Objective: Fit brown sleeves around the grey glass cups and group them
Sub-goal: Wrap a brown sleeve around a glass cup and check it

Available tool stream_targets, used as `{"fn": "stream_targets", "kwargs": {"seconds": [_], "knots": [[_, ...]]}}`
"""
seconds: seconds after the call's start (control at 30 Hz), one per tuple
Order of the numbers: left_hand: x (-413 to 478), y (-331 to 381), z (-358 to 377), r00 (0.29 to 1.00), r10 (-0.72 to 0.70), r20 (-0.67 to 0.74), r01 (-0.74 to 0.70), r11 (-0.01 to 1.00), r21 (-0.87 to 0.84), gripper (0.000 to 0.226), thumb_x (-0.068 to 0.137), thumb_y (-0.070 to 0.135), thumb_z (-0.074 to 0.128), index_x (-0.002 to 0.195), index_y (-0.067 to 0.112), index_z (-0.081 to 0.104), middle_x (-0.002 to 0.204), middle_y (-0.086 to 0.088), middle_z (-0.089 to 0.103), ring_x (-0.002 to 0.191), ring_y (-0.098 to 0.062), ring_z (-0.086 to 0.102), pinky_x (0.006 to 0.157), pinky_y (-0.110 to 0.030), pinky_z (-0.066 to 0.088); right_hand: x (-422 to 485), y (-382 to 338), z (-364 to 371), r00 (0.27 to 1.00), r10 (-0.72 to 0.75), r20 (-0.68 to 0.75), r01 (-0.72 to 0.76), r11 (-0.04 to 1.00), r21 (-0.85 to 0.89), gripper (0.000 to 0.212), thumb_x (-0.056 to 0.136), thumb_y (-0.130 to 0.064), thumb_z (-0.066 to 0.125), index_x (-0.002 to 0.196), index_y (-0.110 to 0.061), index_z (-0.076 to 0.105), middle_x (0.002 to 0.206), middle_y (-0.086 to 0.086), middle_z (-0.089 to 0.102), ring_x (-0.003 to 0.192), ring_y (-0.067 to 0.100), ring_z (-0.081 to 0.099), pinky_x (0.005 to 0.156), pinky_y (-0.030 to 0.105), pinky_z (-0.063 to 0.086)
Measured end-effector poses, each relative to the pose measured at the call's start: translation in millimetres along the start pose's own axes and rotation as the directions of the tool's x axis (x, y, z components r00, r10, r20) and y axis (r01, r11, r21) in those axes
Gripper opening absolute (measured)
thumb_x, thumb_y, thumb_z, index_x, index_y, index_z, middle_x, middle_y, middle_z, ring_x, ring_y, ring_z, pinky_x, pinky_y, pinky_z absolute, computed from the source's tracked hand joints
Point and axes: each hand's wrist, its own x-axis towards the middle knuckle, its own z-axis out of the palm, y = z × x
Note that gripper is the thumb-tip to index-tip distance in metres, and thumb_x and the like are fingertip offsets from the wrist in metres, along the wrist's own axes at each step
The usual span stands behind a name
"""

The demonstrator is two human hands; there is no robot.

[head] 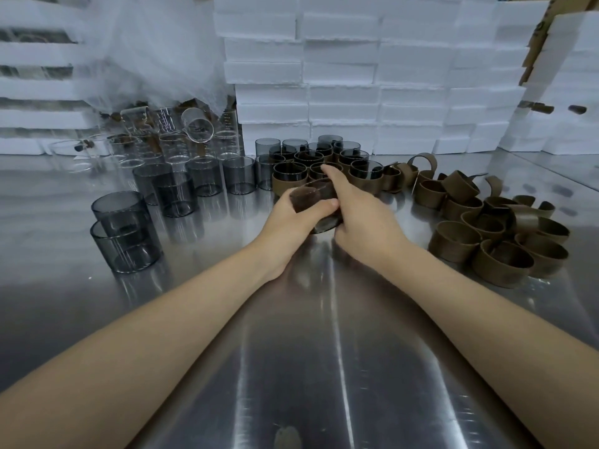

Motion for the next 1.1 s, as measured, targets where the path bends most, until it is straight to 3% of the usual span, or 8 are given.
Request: {"fn": "stream_targets", "kwargs": {"seconds": [0.1, 0.3, 0.4, 0.57, 0.7, 0.8, 0.97, 1.1], "knots": [[2, -2, -2, 0.994, 0.072, -0.078, -0.066, 0.995, 0.08, 0.062, 0.058, 0.013, 0.079, 0.115, 0.015, 0.054, 0.097, -0.002, 0.065, 0.08, -0.013, 0.061, 0.074, -0.03, 0.049, 2, -6, -8, 0.998, 0.051, 0.024, -0.033, 0.87, -0.493, 0.053, 0.086, -0.011, 0.051, 0.138, -0.015, 0.042, 0.124, 0.006, 0.055, 0.112, 0.027, 0.052, 0.074, 0.034, 0.039], [6, -10, -6, 0.981, 0.169, -0.094, -0.153, 0.975, 0.163, 0.06, 0.072, -0.003, 0.081, 0.111, 0.031, 0.051, 0.112, 0.009, 0.064, 0.101, -0.002, 0.061, 0.075, -0.016, 0.052, -5, -5, -20, 0.799, 0.588, 0.122, -0.332, 0.603, -0.726, 0.051, 0.091, -0.026, 0.041, 0.141, -0.014, 0.039, 0.146, 0.016, 0.03, 0.135, 0.04, 0.028, 0.101, 0.065, 0.032], [7, -10, -8, 0.98, 0.176, -0.097, -0.16, 0.975, 0.157, 0.061, 0.072, -0.002, 0.08, 0.112, 0.031, 0.05, 0.112, 0.012, 0.063, 0.097, 0.002, 0.06, 0.071, -0.013, 0.05, -5, -2, -26, 0.759, 0.633, 0.149, -0.424, 0.656, -0.625, 0.051, 0.092, -0.022, 0.043, 0.142, -0.012, 0.036, 0.151, 0.015, 0.018, 0.134, 0.042, 0.026, 0.098, 0.061, 0.039], [8, -5, -5, 0.98, 0.012, -0.2, -0.017, 1.0, -0.026, 0.077, 0.07, 0.032, 0.081, 0.126, 0.026, 0.028, 0.118, 0.002, 0.054, 0.1, -0.016, 0.064, 0.081, -0.036, 0.056, -1, -8, -21, 0.95, 0.312, 0.006, -0.284, 0.872, -0.399, 0.04, 0.088, -0.011, 0.047, 0.127, -0.008, 0.045, 0.14, 0.014, 0.036, 0.118, 0.036, 0.043, 0.077, 0.04, 0.035], [9, 1, -4, 0.981, -0.01, -0.195, -0.022, 0.987, -0.159, 0.036, 0.093, 0.033, 0.064, 0.109, 0.024, 0.034, 0.115, -0.002, 0.053, 0.095, -0.014, 0.066, 0.076, -0.034, 0.06, -2, -3, -17, 0.954, 0.298, 0.032, -0.251, 0.852, -0.46, 0.033, 0.087, -0.012, 0.044, 0.118, -0.008, 0.054, 0.12, 0.013, 0.056, 0.114, 0.034, 0.049, 0.09, 0.042, 0.038], [9, 3, -3, 0.981, -0.045, -0.191, 0.014, 0.987, -0.16, 0.02, 0.101, 0.041, 0.045, 0.106, 0.022, 0.043, 0.109, -0.001, 0.06, 0.088, -0.013, 0.067, 0.076, -0.037, 0.06, -1, 5, -13, 0.932, 0.356, 0.07, -0.324, 0.903, -0.281, 0.037, 0.089, -0.011, 0.043, 0.125, -0.012, 0.052, 0.117, 0.013, 0.06, 0.11, 0.035, 0.053, 0.076, 0.038, 0.042], [9, 10, -7, 0.979, -0.136, -0.155, 0.084, 0.948, -0.307, 0.051, 0.094, 0.046, 0.056, 0.13, 0.011, 0.044, 0.115, -0.012, 0.063, 0.091, -0.021, 0.067, 0.074, -0.036, 0.057, 0, 19, 0, 0.958, 0.283, 0.051, -0.272, 0.948, -0.165, 0.031, 0.091, -0.018, 0.052, 0.122, -0.016, 0.05, 0.12, 0.007, 0.05, 0.106, 0.029, 0.052, 0.071, 0.035, 0.042], [11, 7, -8, 0.98, -0.121, -0.16, 0.056, 0.932, -0.359, 0.071, 0.084, 0.01, 0.073, 0.135, 0.017, 0.025, 0.128, -0.012, 0.054, 0.113, -0.029, 0.063, 0.077, -0.034, 0.058, 5, 30, 8, 0.96, 0.279, -0.021, -0.279, 0.96, 0.001, 0.02, 0.088, -0.021, 0.065, 0.101, -0.01, 0.055, 0.127, 0.008, 0.04, 0.114, 0.028, 0.047, 0.087, 0.033, 0.041]]}}
